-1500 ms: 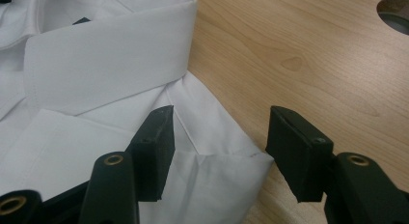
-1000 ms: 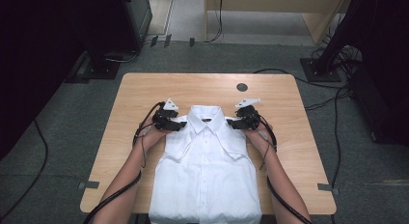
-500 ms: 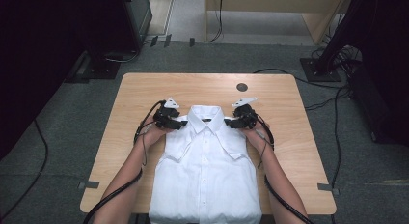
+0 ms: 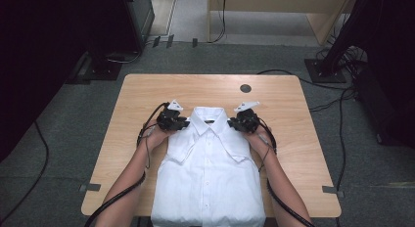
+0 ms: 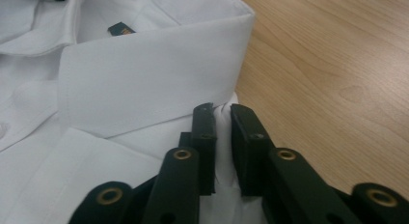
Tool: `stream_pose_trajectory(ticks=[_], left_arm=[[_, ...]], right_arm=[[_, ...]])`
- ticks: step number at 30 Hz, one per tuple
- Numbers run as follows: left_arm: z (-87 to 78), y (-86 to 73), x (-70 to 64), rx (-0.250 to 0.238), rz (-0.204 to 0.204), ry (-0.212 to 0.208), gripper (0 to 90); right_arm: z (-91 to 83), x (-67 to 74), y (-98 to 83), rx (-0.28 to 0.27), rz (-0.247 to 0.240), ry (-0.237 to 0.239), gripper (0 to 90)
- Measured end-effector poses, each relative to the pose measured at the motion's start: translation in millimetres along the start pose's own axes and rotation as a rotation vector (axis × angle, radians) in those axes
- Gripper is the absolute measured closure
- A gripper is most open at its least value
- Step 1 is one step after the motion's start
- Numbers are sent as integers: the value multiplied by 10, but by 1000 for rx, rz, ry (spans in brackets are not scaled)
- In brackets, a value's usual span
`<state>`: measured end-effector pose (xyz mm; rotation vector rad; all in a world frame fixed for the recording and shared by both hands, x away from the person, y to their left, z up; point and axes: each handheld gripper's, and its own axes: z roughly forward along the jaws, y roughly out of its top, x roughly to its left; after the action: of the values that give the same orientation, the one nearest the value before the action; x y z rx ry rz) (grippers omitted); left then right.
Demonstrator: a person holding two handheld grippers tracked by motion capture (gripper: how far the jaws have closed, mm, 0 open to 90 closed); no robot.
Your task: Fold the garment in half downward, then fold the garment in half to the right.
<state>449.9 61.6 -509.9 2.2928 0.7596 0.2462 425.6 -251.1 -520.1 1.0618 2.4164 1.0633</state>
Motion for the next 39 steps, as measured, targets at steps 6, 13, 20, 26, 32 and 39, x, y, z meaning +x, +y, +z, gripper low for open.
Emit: stream_pose_trajectory(ticks=[6,13,20,26,32,39], left_arm=[[-5,15,-12,19,-15,-27,863],[-2,22,-28,11,-31,-19,876],[-36,90,37,12,-96,-44,885],[-284,343,131,-59,-120,-27,888],[-902,905,145,-236,-48,99,887],[-948,826,-8,-157,-22,76,886]], right_arm=[[-1,2,-2,1,14,26,881],[-16,-45,0,1,63,54,881],[-74,-110,90,19,94,63,889],[-241,-146,352,-9,56,30,889],[-825,-93,996,-169,-60,-84,888],[-1010,101,1161,-180,-141,-139,888]])
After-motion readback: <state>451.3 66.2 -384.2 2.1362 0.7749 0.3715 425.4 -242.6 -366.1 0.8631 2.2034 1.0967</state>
